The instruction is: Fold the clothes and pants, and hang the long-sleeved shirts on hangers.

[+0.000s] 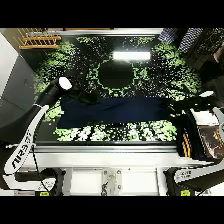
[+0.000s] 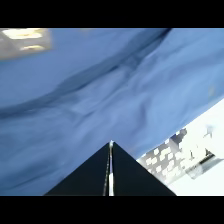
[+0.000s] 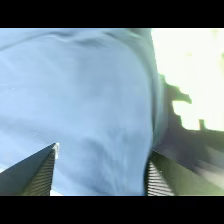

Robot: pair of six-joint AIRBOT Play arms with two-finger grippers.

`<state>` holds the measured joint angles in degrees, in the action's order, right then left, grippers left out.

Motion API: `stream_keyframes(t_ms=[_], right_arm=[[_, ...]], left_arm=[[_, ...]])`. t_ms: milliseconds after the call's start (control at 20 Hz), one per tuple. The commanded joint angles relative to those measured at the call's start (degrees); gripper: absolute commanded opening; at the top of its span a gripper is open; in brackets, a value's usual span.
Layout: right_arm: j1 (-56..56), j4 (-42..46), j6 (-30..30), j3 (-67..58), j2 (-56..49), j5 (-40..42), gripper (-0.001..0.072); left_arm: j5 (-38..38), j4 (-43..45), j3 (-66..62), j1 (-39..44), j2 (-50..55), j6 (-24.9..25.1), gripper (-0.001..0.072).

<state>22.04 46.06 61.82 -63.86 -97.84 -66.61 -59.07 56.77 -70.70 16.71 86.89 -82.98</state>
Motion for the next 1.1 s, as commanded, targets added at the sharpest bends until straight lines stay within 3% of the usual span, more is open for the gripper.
stream_keyframes(t_ms=[0,50,100,200,350,550,1050], right_arm=[[-3.23,-2.78,-0.72,0.15,-1.75,1.09,0.0407],[-3.56,-2.78,-1.05,0.15,-1.64,1.27,0.0194],[-3.54,-2.78,-1.03,0.15,-1.51,1.22,0.0096],[-2.95,-1.46,-0.92,0.09,-0.24,0.59,0.0011],[-1.6,7.3,3.54,-1.81,4.2,-2.14,0.001],[-1.53,19.85,9.4,-9.68,10.95,-11.93,0.001],[-13.6,19.96,19.1,-30.91,17.38,-28.39,0.001]], left_arm=[[4.02,0.15,0.81,3.04,0.02,-1.29,0.0007],[4.39,0.13,0.81,3.37,0.04,-1.33,0.0007],[4.72,0.13,0.81,3.37,0.07,-1.49,0.0007],[5.18,0.13,0.81,3.37,0.09,-1.49,0.0007],[5.86,-0.02,0.72,3.56,0.57,-2.78,0.0007],[6.84,0.0,-1.53,7.04,5.86,-3.43,0.0007],[3.67,0.0,-23.67,19.82,26.62,-4.94,0.0007]])
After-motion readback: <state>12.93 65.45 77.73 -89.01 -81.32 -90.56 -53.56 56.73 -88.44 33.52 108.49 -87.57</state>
